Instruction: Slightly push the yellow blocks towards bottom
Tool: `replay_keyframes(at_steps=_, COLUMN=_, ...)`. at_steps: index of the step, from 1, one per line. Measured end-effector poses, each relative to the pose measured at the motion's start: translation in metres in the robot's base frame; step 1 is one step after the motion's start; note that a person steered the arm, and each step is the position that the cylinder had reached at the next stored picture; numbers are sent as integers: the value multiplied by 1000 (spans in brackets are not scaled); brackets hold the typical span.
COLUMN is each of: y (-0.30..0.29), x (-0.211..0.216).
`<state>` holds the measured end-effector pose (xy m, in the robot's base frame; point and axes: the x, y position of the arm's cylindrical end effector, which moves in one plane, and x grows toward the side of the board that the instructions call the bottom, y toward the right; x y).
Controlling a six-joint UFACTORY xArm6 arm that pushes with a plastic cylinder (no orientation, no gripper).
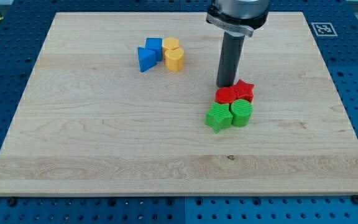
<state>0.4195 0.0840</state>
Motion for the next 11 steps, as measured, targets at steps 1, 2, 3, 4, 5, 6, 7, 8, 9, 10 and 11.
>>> replay_keyframes(at_steps=1, y=1, x=0)
replay_keyframes(at_steps=2, y=57, x=-6)
replay_keyframes(at_steps=3, y=99, x=-33)
replay_keyframes(at_steps=4, y=83, x=-63)
replay_keyframes(at_steps=5, y=45, x=-86)
replay_keyframes(at_steps=6, y=8, x=-109)
replay_keyframes(at_steps=7, y=-41, x=-126)
replay_keyframes(at_steps=8, y=-87, x=-126)
replay_keyframes(at_steps=9, y=-95, x=-115)
replay_keyframes(at_steps=10, y=-95, x=-89)
replay_keyframes(at_steps=11, y=-95, x=-59)
